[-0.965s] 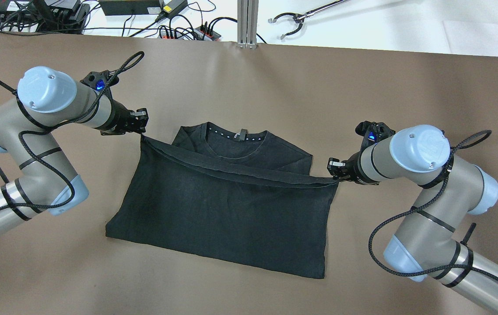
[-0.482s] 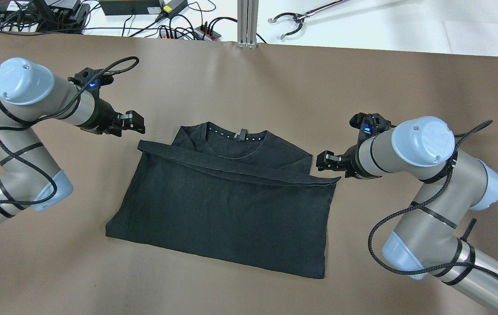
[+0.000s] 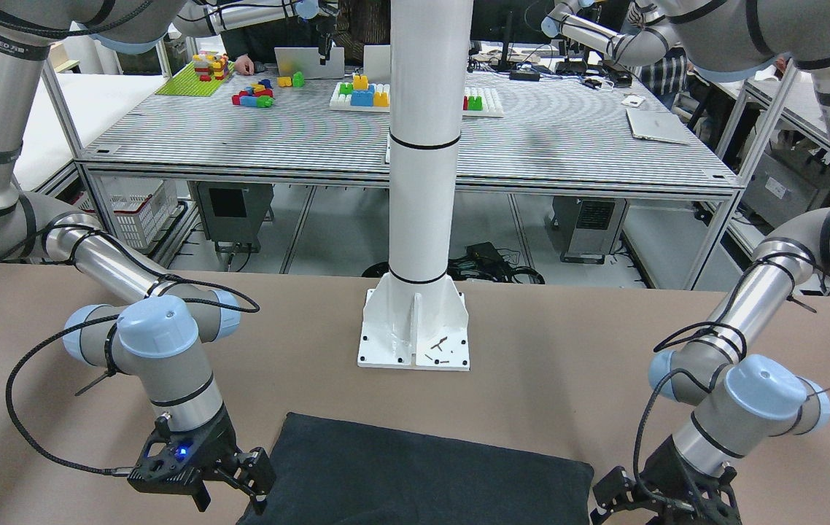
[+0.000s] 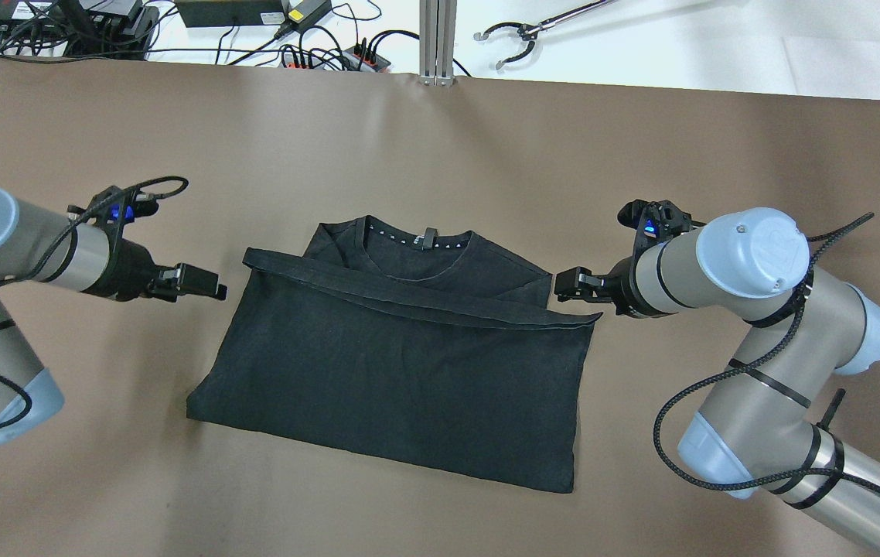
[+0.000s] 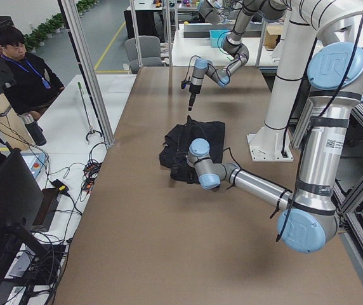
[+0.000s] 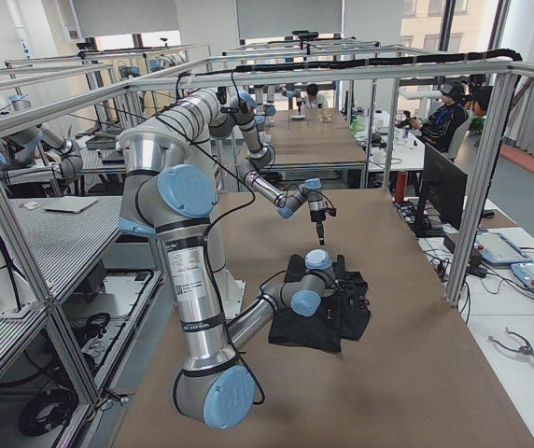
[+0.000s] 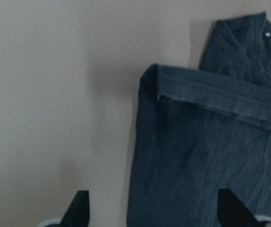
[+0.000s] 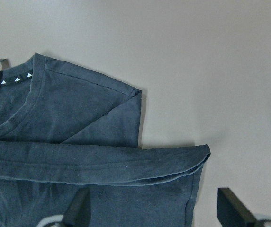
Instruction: Fold clothes
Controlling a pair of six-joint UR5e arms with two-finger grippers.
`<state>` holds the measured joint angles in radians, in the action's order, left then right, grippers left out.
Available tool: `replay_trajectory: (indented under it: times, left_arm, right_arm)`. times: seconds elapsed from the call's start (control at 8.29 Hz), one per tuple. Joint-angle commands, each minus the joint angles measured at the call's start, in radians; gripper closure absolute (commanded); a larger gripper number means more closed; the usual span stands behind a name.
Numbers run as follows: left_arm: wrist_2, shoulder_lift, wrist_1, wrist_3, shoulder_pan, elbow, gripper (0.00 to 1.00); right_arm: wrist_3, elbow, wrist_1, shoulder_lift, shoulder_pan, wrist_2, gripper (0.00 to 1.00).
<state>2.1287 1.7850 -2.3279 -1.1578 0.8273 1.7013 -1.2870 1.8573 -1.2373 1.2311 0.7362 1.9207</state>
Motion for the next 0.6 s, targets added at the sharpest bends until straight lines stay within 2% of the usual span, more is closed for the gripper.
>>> replay_trajectory:
  times: [0.0,0.36,0.48]
  left_arm:
    - [-0.006,-0.090,-0.105,-0.011,-0.100,0.003,0.05]
    - [-0.012,-0.104,-0.110,-0.003,-0.161,-0.006,0.08]
    - [-0.033,-0.104,-0.111,-0.005,-0.174,-0.006,0.16]
  right_arm:
    - [0.000,0.000,0.001,0.001,-0.005,-0.005,0.06]
    - [0.000,0.000,0.001,-0.001,-0.005,-0.006,0.06]
    - [0.000,0.000,0.001,-0.001,-0.005,-0.006,0.06]
